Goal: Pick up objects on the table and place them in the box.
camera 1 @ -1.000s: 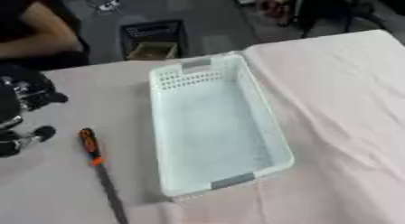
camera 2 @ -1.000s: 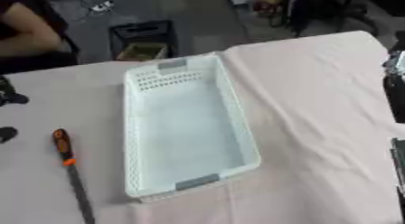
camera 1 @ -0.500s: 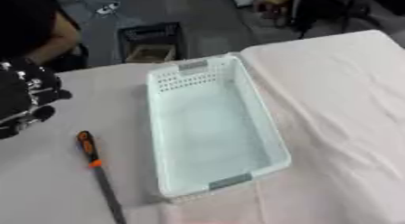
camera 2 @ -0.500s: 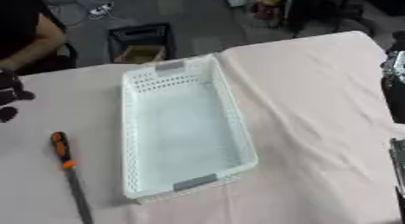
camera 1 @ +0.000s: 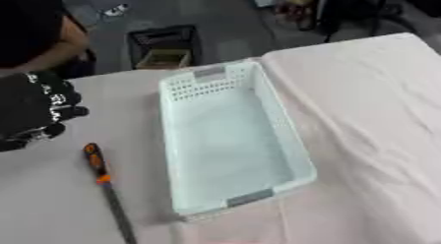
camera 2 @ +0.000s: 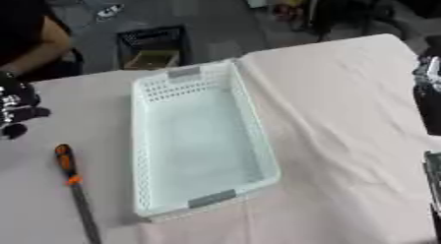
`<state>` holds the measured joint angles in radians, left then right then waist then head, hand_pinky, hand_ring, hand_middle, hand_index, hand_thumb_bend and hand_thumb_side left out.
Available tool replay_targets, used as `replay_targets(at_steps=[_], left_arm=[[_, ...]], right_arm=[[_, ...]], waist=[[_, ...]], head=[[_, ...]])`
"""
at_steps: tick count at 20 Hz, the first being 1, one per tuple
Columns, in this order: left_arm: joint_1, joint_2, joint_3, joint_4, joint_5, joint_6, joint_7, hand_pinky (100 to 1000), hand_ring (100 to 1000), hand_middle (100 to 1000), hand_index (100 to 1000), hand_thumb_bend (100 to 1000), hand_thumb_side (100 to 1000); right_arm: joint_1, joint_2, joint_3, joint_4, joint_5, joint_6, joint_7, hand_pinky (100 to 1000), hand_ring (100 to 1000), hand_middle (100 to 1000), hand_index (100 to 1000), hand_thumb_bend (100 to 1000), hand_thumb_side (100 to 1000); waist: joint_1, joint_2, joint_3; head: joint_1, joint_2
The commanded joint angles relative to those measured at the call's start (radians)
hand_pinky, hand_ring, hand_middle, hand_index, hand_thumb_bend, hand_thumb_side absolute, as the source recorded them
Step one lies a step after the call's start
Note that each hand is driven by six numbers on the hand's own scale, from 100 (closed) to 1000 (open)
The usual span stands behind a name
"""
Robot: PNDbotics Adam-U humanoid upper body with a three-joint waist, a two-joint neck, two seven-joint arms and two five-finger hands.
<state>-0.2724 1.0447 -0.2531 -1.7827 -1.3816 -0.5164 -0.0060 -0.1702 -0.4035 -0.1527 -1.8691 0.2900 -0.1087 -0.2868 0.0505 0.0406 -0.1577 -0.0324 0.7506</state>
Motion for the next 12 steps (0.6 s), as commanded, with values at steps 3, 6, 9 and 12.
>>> replay_targets(at_steps=[3,6,9,12], left_arm=[[-0.028,-0.016,-0.035,0.040,-0.091,-0.034,0.015,682,749,631,808,369,172],[-0.038,-0.043,-0.060,0.068,-0.140,-0.048,0.029,681,750,629,807,371,175],[-0.046,-0.067,-0.083,0.092,-0.182,-0.062,0.049,683,750,630,805,366,176],[-0.053,-0.085,-0.104,0.114,-0.207,-0.079,0.068,685,749,630,802,348,179]], right_arm=[[-0.010,-0.028,-0.001,-0.007,-0.005,-0.001,0.005,312,412,464,690,100,644],[-0.010,-0.026,0.000,-0.006,-0.006,-0.002,0.006,313,412,464,690,100,645],[-0.011,-0.026,0.001,-0.006,-0.007,-0.003,0.007,313,412,464,690,100,645],[-0.011,-0.025,0.002,-0.006,-0.008,-0.003,0.009,313,412,464,691,100,645]], waist=[[-0.003,-0.011,-0.001],[-0.003,-0.011,-0.003],[-0.004,-0.011,-0.004],[-0.004,-0.011,-0.005]], head=[[0.002,-0.004],[0.004,-0.004],[0.004,-0.005],[0.007,-0.006]])
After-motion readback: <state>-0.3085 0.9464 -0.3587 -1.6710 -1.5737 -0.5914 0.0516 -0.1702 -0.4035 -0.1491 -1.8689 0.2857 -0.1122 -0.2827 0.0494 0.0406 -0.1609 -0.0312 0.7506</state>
